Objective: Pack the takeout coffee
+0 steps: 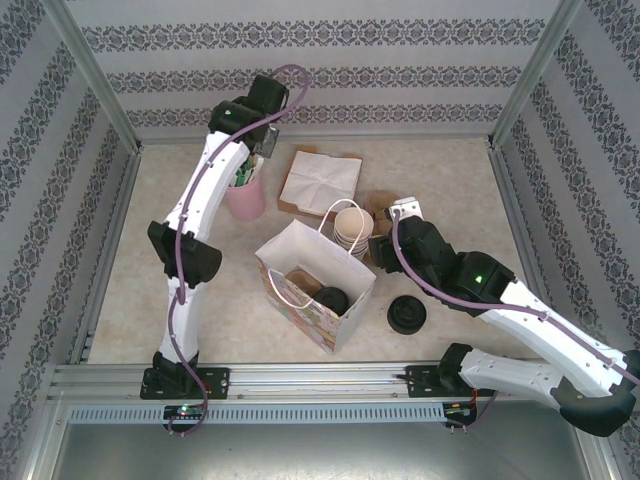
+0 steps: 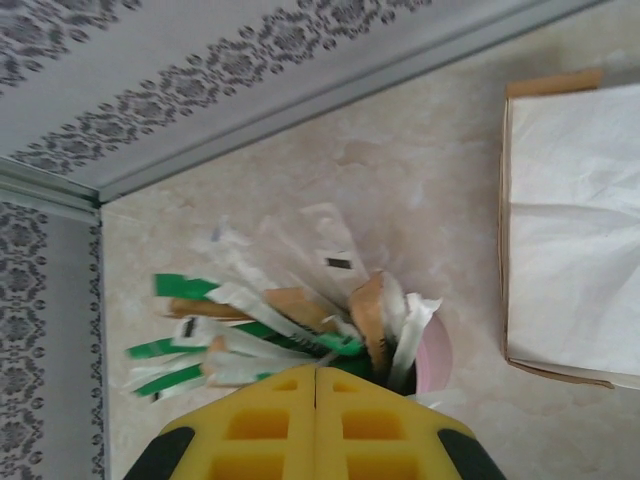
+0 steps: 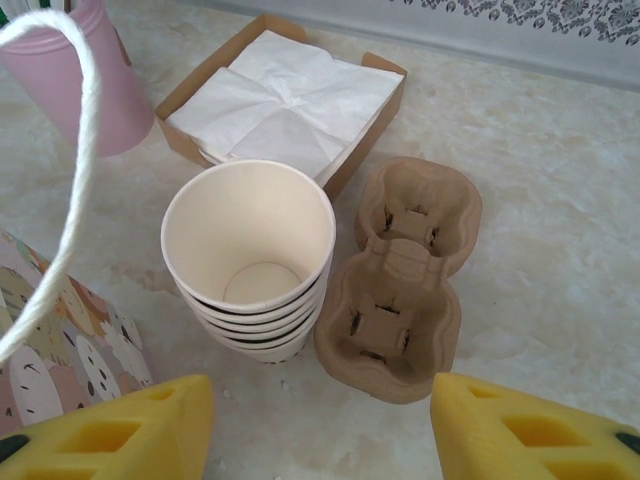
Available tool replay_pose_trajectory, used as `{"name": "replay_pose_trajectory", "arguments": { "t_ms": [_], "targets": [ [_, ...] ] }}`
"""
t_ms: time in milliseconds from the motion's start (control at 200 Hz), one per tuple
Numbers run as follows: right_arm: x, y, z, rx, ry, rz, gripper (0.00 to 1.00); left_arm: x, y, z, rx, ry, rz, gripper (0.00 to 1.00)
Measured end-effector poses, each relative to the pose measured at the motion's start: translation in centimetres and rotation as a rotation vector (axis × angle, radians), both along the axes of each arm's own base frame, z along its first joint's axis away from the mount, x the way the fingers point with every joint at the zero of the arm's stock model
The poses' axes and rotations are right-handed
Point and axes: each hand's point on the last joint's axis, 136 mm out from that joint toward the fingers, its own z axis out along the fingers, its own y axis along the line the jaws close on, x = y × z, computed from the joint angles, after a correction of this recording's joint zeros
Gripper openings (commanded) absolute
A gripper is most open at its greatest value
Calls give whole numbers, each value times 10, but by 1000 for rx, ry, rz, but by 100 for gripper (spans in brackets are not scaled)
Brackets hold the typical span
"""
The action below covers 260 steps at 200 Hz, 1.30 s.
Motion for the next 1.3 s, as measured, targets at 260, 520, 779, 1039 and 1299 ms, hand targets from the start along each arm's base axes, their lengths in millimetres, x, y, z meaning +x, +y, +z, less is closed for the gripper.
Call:
{"name": "replay_pose_trajectory", "arguments": {
  "t_ms": [260, 520, 779, 1039, 1299],
  "targets": [
    [1, 1, 12, 21, -21, -3, 60, -55, 12, 104, -146, -200, -23, 0],
    [4, 0, 23, 41, -51, -16, 60, -142, 20, 157, -336, -302, -103, 0],
    [10, -4, 32, 59, -76, -49, 60, -224, 20, 198, -545, -432, -237, 0],
    [14, 1, 29, 69, -66, -67, 60, -287, 1, 232, -764, -476, -418, 0],
    [15, 0, 29, 81, -64, -84, 61, -307, -25, 226, -893, -364, -534, 0]
  ]
}}
